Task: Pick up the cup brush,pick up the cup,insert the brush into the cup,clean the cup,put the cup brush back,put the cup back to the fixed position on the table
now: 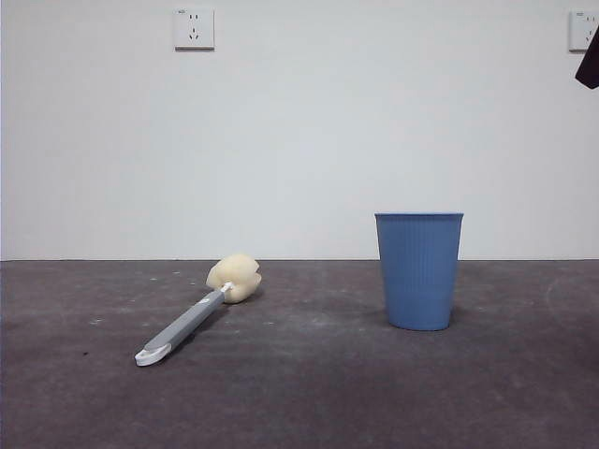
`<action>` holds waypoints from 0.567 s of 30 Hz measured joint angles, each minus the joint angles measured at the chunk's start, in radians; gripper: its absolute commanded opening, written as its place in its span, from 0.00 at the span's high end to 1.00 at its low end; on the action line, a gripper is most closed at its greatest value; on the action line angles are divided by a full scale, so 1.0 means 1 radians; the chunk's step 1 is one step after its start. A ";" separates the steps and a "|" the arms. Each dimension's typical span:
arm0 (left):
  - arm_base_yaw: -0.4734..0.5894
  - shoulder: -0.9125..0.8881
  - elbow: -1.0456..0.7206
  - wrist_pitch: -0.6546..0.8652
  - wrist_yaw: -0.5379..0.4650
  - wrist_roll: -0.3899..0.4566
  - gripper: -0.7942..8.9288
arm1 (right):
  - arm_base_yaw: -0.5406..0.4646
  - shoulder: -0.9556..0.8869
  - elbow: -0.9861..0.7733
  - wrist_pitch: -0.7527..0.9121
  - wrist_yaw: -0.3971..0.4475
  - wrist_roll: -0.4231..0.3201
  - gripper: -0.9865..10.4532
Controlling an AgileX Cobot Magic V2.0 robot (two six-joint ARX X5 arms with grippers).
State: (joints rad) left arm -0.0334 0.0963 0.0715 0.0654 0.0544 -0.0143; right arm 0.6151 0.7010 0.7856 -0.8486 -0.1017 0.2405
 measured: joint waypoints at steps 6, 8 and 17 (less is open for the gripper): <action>0.008 -0.047 -0.054 -0.062 0.000 -0.021 0.92 | 0.000 0.000 0.000 0.000 0.000 0.000 0.91; 0.012 -0.058 -0.054 -0.105 0.000 -0.025 0.92 | 0.000 0.000 0.000 0.000 0.000 0.000 0.91; 0.021 -0.084 -0.054 -0.249 0.002 -0.034 0.92 | 0.000 0.000 0.000 0.000 0.000 0.000 0.91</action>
State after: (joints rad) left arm -0.0128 0.0124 0.0177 -0.1837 0.0563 -0.0483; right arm 0.6151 0.7010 0.7856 -0.8486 -0.1017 0.2405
